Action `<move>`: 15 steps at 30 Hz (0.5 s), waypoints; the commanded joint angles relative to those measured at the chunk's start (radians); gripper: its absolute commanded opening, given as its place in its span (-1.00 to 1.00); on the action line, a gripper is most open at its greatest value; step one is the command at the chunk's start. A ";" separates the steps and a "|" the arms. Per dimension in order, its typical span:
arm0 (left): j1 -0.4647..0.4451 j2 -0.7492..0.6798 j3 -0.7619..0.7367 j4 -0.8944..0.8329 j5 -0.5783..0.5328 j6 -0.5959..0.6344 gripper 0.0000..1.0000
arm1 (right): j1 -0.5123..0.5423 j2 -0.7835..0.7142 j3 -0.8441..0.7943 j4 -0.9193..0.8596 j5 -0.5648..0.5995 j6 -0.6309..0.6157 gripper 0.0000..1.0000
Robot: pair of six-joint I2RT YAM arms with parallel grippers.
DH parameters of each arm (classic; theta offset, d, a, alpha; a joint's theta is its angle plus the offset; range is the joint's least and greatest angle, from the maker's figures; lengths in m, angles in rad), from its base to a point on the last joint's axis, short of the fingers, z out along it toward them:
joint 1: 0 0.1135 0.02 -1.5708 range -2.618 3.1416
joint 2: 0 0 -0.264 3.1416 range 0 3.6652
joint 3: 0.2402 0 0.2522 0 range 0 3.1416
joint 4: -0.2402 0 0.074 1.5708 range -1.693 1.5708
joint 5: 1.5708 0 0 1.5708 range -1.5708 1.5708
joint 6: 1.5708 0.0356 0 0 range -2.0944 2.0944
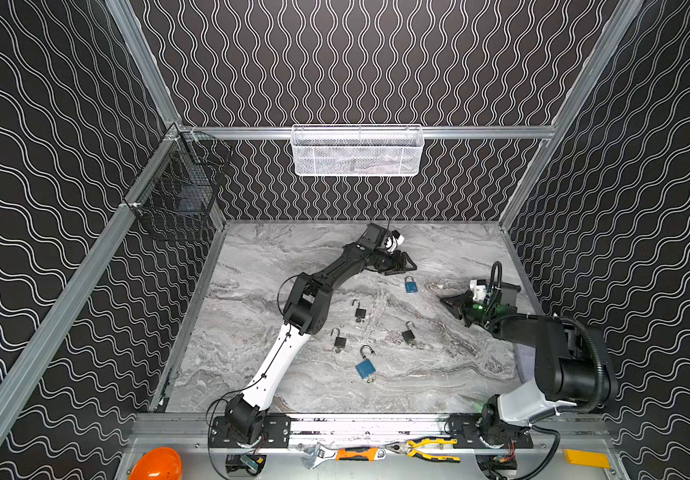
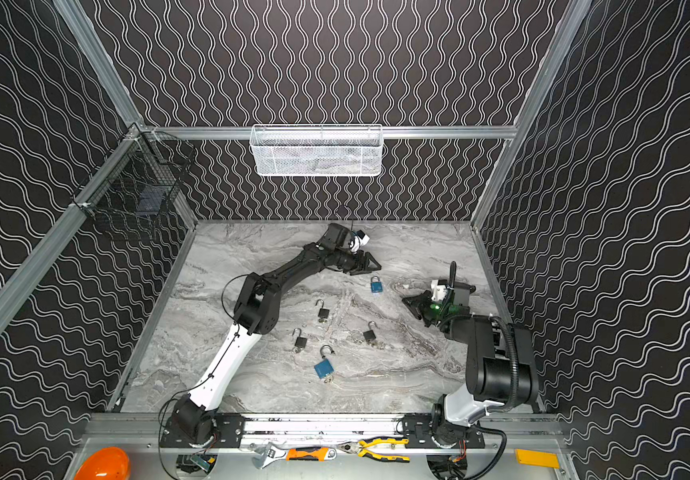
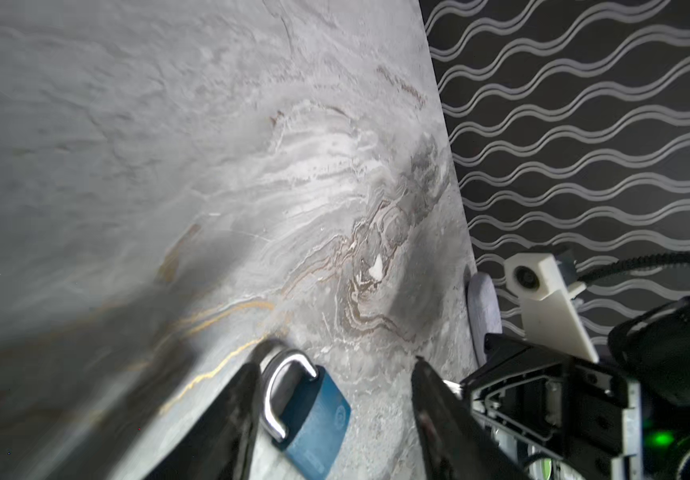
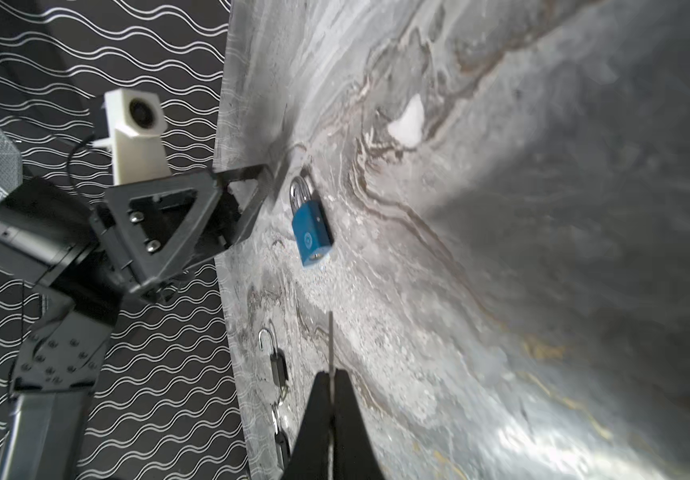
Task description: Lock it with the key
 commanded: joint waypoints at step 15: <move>0.050 -0.519 -0.517 0.172 -0.190 0.130 0.94 | 0.124 0.200 0.298 -0.067 0.177 -0.010 -1.00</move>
